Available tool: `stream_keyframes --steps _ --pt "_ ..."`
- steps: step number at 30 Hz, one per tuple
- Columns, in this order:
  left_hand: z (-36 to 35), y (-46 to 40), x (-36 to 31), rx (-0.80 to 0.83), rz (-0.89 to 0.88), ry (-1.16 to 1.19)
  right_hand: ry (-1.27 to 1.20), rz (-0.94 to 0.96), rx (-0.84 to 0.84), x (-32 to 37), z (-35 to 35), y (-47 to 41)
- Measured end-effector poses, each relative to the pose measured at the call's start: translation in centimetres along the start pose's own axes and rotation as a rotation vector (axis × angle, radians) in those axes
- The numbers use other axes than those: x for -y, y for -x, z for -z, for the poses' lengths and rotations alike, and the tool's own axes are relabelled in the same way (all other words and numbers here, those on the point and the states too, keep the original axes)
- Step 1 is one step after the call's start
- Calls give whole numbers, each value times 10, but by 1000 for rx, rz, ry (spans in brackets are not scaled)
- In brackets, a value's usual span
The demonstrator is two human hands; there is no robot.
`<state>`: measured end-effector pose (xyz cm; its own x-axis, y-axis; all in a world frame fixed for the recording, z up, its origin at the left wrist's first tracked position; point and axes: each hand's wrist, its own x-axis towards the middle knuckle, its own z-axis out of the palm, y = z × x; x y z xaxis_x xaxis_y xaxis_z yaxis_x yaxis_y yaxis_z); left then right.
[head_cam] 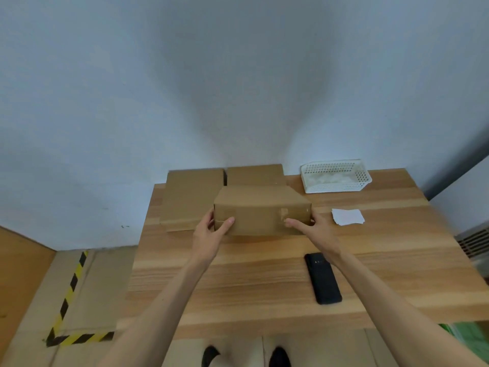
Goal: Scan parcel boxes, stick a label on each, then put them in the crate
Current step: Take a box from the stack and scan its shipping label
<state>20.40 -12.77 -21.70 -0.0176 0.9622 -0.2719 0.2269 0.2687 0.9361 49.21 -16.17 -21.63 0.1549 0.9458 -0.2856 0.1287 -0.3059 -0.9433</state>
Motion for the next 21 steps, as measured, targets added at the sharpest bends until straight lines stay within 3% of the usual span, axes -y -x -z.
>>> stream_keyframes --steps 8,17,21 --pt "-20 12 -18 -94 -4 5 9 85 48 6 17 -1" --pt "-10 7 -11 125 -76 -132 68 -11 -80 19 28 -7" --pt "-15 2 -15 23 -64 -78 97 -43 -25 25 31 -14"
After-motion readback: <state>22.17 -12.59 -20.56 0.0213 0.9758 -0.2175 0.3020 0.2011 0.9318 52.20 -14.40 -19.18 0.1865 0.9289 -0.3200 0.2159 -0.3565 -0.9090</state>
